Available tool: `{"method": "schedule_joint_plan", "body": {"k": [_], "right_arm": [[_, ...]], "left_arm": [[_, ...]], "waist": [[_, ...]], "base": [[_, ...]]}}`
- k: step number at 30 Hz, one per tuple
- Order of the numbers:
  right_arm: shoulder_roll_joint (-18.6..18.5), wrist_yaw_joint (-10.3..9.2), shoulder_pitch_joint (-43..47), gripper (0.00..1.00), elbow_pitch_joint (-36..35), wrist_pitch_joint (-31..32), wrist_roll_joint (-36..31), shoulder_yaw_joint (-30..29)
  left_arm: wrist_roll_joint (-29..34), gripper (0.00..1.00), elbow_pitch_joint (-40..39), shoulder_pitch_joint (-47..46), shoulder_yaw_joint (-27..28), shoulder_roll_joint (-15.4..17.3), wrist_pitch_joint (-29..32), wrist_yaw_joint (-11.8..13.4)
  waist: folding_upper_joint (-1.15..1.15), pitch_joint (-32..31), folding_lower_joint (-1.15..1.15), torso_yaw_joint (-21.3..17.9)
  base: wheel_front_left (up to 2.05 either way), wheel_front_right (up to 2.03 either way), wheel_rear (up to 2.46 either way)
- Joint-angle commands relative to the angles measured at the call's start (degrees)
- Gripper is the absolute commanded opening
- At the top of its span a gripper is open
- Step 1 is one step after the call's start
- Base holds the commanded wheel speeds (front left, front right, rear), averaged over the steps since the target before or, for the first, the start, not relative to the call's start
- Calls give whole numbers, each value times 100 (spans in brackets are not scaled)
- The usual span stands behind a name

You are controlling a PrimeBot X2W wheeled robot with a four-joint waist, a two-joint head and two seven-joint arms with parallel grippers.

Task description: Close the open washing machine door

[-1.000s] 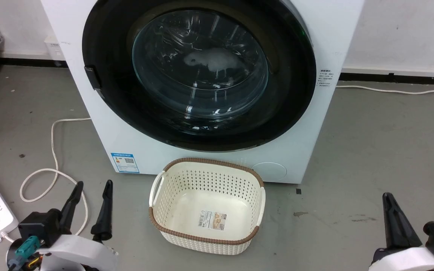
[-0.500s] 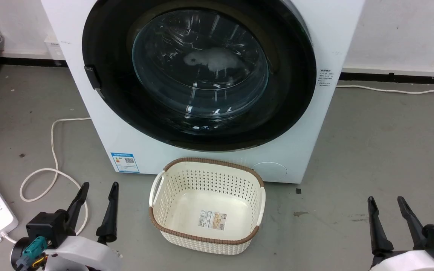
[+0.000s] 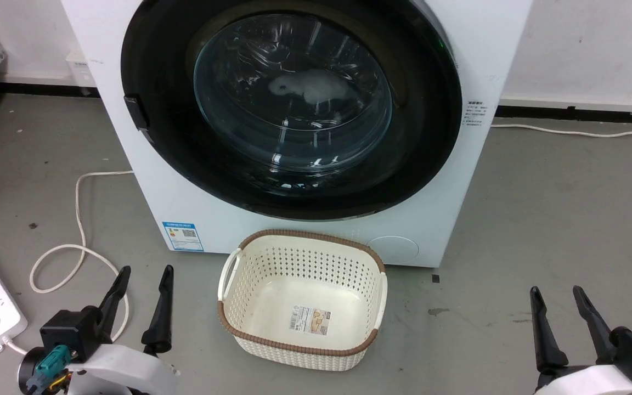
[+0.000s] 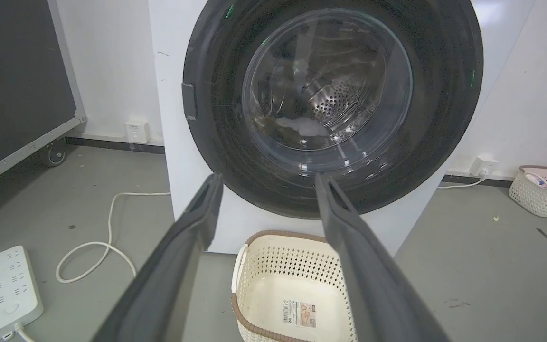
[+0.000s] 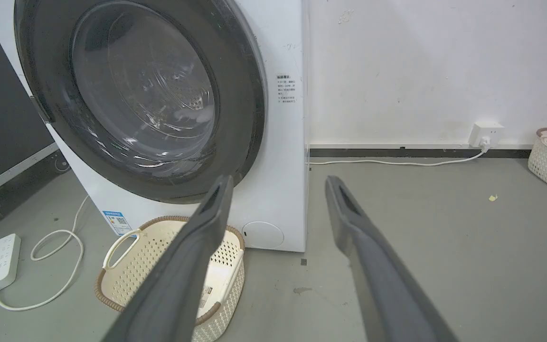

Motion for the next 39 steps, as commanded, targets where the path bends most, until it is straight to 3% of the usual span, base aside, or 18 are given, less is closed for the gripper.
{"method": "schedule_joint_plan", "body": {"k": [1,2,3,39], "right_arm": [[-22,-4,72,100,2,-43,31,7],[-22,-4,69,100,7,-49,35,7],[0,0,-1,0,6,-3,0,4],[-5,-1,-98,0,-74,220,-201,156]], "left_arm": [[-47,100,23,-85,-14,-13,-33,15],[-53,100,34,-93,-22,-9,-36,3],[-37,0,31,-13,-12,1,0,-1],[643,0,-50,23,217,-410,233,-44]], "waist": [[0,2,0,1],[0,3,0,2],[0,3,0,2],[0,20,0,96]], "base": [[0,0,0],[0,0,0],[0,0,0],[0,0,0]]}}
